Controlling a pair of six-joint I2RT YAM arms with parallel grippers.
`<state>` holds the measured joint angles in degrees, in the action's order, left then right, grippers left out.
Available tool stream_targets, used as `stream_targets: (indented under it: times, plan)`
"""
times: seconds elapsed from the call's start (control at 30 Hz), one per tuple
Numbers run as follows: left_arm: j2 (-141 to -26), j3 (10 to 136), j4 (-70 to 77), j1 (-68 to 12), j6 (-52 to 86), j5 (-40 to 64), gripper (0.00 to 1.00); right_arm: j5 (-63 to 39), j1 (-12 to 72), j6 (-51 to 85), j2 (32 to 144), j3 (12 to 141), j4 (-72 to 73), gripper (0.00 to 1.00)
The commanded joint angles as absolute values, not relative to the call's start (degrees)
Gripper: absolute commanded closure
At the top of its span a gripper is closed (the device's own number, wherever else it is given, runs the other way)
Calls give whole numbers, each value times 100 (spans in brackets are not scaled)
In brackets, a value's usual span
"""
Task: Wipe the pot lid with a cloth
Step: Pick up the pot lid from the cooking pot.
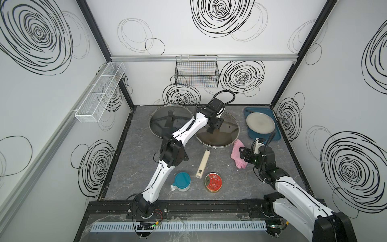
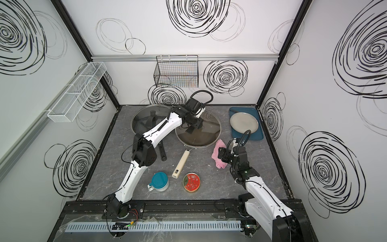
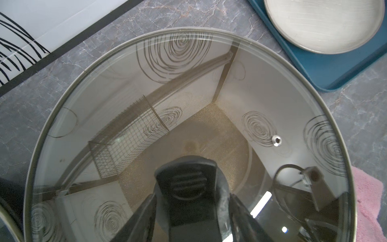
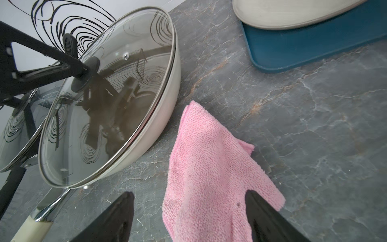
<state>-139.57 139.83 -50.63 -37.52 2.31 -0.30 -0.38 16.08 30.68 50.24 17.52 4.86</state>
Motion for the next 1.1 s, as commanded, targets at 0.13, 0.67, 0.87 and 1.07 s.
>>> stream_targets:
  times: [0.13,0.67,0.87,1.07]
  plan:
    - [-14106,14141,-5350,-3848,31,-364,44,44,1643,3173,4977,1705,578,14]
    - [-14194,14139,-5327,-3913,16,-422,62,53,1638,3312,4966,1694,554,14]
    - [-14179,14128,-5268,-3936,83,-450,95,66,1641,3331,4957,1688,553,14]
    - [-13797,13797,-4789,-3955,231,-731,100,129,1643,3301,4966,1738,481,14]
